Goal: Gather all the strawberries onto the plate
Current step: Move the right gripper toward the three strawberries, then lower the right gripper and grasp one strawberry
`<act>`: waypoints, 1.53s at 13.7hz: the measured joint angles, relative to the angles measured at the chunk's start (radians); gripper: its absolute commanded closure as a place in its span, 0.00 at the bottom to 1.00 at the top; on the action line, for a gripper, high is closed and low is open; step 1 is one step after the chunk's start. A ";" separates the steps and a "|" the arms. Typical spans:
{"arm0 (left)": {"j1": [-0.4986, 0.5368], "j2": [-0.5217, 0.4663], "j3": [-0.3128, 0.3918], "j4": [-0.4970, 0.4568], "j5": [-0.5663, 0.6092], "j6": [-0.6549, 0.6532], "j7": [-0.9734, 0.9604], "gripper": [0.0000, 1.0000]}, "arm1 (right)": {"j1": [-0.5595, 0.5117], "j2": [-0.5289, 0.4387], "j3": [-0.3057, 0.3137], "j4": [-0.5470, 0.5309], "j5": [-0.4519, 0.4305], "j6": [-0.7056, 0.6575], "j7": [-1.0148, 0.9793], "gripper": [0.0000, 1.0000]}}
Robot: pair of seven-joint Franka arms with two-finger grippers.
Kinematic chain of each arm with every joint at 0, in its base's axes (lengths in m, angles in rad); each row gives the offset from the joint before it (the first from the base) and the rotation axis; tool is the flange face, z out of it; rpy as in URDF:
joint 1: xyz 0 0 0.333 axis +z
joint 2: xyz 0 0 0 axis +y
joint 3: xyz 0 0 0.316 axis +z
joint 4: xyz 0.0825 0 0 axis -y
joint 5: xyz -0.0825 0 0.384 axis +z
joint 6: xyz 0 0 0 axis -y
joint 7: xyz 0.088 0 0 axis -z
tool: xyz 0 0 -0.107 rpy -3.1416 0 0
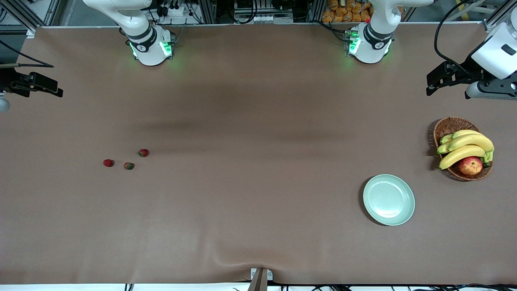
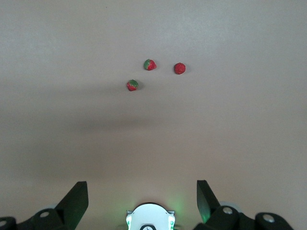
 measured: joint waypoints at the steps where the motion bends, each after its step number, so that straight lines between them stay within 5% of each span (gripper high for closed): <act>1: 0.000 0.000 0.000 0.000 0.000 0.000 0.000 0.00 | 0.000 0.000 0.000 0.000 0.000 0.000 0.000 0.00; 10: 0.000 0.000 0.000 0.000 0.000 0.000 0.000 0.00 | -0.007 0.044 -0.005 0.014 -0.002 0.049 0.001 0.00; 14: 0.000 0.000 0.000 0.002 0.000 0.000 0.000 0.00 | -0.019 0.195 -0.011 -0.027 -0.003 0.280 0.001 0.00; 18: 0.000 0.001 0.000 0.002 0.000 0.000 0.000 0.00 | -0.018 0.311 -0.006 -0.202 -0.003 0.612 0.001 0.00; 21: 0.000 0.003 0.000 0.002 0.000 0.000 0.000 0.00 | -0.002 0.371 -0.001 -0.286 -0.002 0.737 0.001 0.00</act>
